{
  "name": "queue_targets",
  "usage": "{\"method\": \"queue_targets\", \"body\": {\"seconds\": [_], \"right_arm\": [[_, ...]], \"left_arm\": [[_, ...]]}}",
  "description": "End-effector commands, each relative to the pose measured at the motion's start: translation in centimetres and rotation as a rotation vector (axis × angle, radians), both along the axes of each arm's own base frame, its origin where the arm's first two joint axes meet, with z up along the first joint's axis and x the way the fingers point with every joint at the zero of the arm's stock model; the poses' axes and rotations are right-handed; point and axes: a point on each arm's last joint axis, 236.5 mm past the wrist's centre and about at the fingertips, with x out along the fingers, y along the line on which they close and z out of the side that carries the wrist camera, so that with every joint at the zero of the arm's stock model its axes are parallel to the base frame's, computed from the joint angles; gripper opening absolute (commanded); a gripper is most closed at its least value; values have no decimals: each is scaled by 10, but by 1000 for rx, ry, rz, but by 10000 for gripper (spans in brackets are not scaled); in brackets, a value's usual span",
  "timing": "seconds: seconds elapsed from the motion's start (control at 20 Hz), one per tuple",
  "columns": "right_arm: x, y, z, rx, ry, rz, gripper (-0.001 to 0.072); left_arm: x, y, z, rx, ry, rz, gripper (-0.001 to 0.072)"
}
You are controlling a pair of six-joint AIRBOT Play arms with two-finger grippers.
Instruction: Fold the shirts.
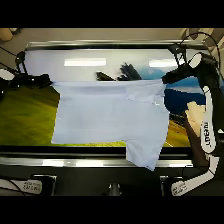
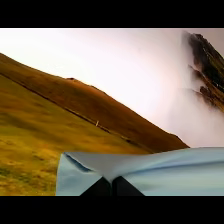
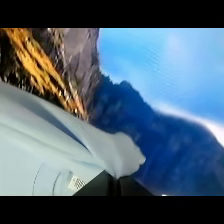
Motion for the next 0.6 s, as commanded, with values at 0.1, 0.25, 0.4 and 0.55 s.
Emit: {"method": "queue_targets", "body": {"seconds": [0.1, 0.25, 0.4, 0.55], "right_arm": [[-87, 3, -40, -6, 364, 45, 22], [-109, 4, -73, 11, 453, 11, 22], [-127, 6, -90, 19, 522, -2, 22], [-145, 7, -107, 29, 586, -30, 22]], "left_arm": [[-71, -11, -54, -14, 319, -135, 25], [-100, -16, -77, -30, 435, -167, 25], [-114, -8, -87, 14, 487, -182, 25], [-123, -1, -97, 44, 527, -171, 26]]}}
